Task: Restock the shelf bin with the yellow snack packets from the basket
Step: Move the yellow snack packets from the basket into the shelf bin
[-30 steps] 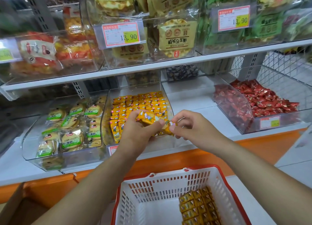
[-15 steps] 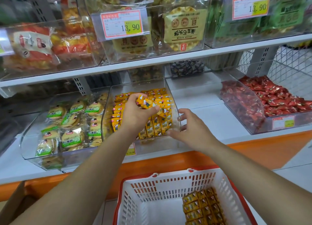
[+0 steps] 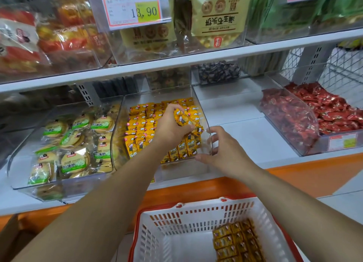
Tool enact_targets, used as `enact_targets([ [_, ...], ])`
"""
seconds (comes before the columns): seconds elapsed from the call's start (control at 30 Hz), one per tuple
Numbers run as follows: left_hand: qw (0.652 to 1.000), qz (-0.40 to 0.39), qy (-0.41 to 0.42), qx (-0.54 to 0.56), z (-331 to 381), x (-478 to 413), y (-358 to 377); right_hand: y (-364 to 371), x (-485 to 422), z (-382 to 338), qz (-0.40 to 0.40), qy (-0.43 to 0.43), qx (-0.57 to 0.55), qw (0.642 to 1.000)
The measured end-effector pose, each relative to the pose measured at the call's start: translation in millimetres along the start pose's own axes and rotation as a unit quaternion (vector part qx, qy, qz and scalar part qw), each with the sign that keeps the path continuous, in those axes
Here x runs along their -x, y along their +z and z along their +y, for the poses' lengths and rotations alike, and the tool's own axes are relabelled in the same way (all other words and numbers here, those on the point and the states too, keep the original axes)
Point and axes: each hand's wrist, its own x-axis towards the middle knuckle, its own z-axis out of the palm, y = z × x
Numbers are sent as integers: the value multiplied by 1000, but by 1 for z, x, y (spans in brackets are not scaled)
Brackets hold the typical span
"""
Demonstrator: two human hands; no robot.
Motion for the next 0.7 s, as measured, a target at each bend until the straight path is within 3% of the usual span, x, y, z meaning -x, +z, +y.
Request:
enact_targets([
  [0.43, 961, -123, 65, -238, 19, -16, 13, -1, -2, -1, -13, 3, -9, 1000],
  [0.57, 960, -136, 68, -237, 13, -16, 15, -1, -2, 0, -16, 5, -8, 1000],
  [0.7, 972, -77, 127, -179, 3, -15, 8, 0, -2, -1, -14, 6, -3, 1000],
])
